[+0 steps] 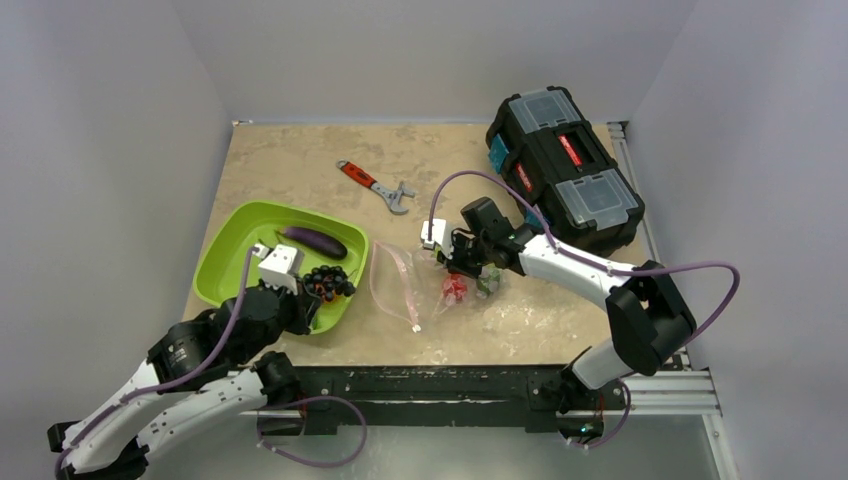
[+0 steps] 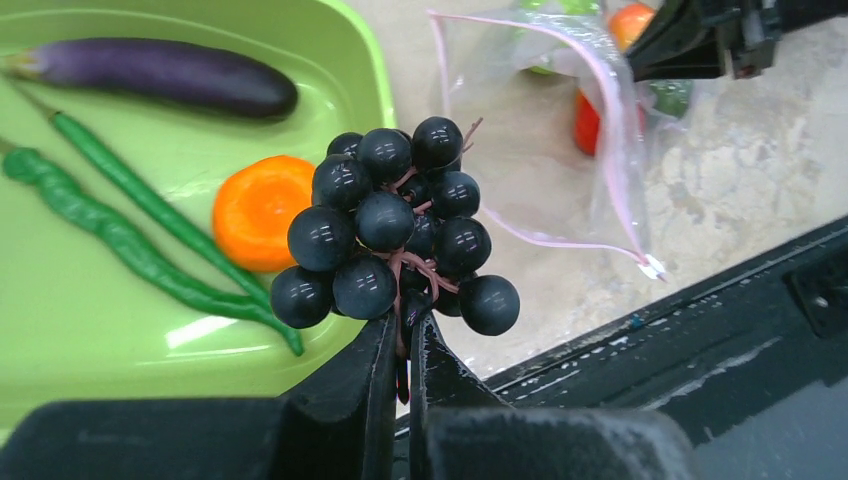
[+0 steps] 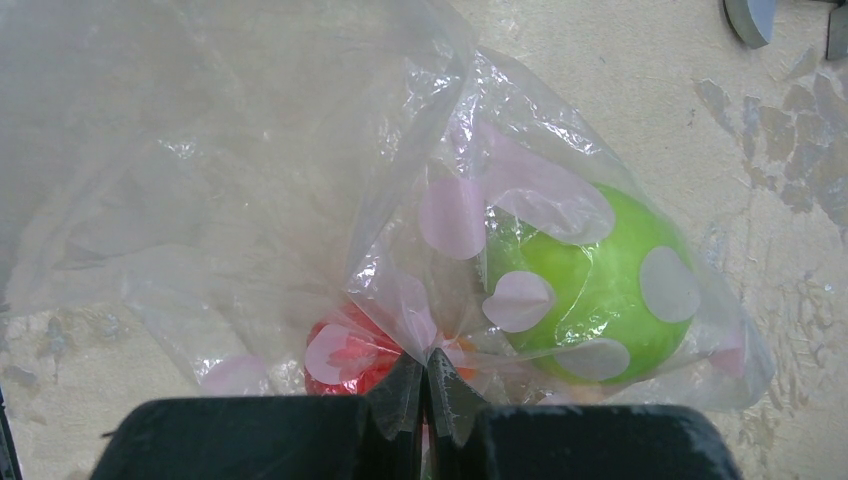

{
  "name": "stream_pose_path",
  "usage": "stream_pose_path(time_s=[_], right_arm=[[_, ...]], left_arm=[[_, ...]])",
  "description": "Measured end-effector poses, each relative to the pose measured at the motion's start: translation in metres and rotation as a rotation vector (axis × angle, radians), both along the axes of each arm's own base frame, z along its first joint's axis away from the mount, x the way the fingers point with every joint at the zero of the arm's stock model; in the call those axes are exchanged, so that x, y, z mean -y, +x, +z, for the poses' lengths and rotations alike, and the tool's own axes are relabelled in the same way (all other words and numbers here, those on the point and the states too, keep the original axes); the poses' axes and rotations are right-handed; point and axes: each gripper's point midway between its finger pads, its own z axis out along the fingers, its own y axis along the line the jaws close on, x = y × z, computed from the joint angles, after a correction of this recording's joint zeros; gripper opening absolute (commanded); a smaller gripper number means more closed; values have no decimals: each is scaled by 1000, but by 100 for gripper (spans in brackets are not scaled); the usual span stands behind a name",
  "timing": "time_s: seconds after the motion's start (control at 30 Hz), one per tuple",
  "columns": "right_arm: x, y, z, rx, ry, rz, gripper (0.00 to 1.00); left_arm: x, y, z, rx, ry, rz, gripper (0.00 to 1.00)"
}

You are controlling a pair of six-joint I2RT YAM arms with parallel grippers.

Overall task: Open the zip-top bag and remove the fake food
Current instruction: Place the fake fruit in the bin.

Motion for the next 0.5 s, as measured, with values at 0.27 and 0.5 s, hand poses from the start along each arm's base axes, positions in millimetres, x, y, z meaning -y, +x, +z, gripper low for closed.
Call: stream_pose_path(time_s=[0.27,0.5], right_arm=[[0,0,-1,0,-1,1,0],[0,0,-2,-3,-5,3,0]], left_arm=[[-31,8,-1,45,75,122,0],[-49,16,1,86,124,211,0]])
